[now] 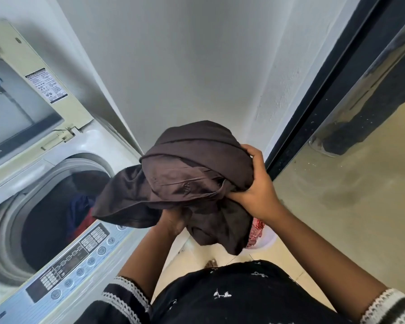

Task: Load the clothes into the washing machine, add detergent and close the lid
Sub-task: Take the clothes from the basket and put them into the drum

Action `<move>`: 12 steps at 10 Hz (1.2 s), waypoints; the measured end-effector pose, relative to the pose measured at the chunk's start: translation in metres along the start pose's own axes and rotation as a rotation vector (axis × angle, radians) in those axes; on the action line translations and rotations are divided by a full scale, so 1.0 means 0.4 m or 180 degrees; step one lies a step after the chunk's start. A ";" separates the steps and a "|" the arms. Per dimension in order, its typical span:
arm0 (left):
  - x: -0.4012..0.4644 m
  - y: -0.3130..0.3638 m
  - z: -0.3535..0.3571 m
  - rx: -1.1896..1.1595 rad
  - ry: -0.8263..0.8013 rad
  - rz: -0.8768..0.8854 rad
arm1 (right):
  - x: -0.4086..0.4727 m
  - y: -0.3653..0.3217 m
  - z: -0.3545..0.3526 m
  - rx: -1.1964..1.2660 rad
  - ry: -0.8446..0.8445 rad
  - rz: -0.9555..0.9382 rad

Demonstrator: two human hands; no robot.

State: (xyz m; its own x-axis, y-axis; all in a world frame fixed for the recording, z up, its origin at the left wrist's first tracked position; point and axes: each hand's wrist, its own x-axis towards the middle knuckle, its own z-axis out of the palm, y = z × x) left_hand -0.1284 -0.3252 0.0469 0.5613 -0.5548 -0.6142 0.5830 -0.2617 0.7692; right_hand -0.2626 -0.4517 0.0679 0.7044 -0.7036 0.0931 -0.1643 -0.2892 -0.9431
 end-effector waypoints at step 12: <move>0.012 -0.032 0.033 -0.2356 -0.0407 0.0032 | -0.040 0.031 -0.022 0.1013 -0.0302 0.0212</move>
State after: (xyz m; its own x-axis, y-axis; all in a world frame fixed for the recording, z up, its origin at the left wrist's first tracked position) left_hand -0.1409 -0.3347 0.0366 0.5222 -0.6537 -0.5477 0.8463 0.3182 0.4272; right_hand -0.2820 -0.4498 0.0574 0.7629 -0.6464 0.0119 0.0011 -0.0171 -0.9999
